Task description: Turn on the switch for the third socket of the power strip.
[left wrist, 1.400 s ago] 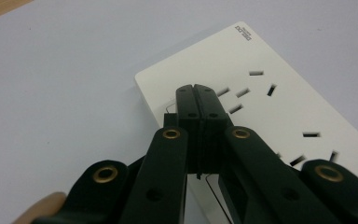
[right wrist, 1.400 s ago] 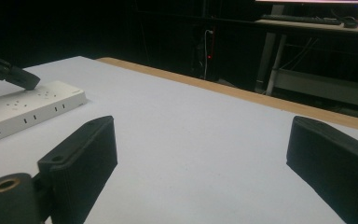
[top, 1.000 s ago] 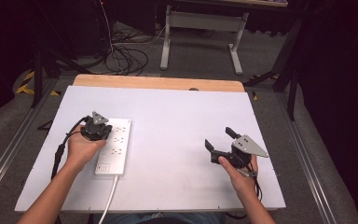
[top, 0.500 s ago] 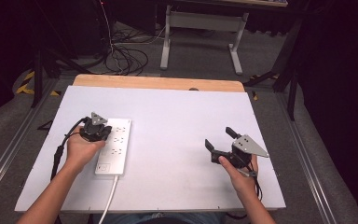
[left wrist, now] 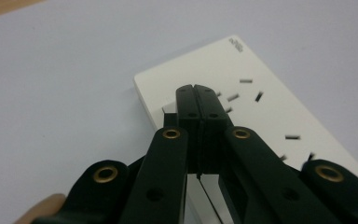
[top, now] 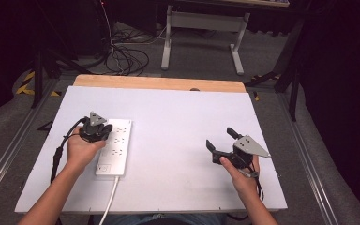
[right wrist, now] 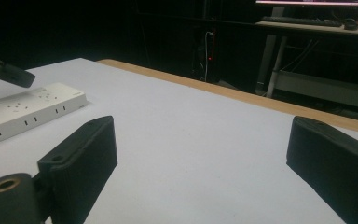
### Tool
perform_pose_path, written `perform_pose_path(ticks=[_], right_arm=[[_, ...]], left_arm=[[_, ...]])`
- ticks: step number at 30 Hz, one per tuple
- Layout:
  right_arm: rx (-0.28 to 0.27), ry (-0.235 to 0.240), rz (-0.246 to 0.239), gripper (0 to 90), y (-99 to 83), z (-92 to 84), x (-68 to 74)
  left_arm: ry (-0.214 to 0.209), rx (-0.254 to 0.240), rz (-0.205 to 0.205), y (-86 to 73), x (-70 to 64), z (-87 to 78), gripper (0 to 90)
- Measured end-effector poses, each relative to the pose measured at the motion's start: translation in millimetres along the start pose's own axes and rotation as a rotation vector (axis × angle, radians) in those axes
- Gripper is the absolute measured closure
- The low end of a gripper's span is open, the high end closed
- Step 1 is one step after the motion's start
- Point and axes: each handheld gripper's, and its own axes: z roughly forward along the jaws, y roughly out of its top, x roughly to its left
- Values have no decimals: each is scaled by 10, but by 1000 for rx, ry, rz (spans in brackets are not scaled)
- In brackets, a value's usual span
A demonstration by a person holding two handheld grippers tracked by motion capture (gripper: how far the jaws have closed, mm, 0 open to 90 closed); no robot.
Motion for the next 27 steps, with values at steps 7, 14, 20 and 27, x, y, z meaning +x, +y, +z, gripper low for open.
perform_pose_path(ticks=[7, 14, 20, 27], right_arm=[[-5, 0, 2, 87, 8, -13, 0], [-4, 2, 0, 88, 8, -6, 4], [-1, 2, 2, 88, 8, -9, 2], [-1, 2, 4, 88, 9, -12, 6]], left_arm=[[18, -159, -58, 13, 49, -196, 897], [60, -244, -118, -9, 146, -326, 898], [84, -347, -175, -34, 234, -521, 897], [102, -396, -203, -51, 308, -637, 897]])
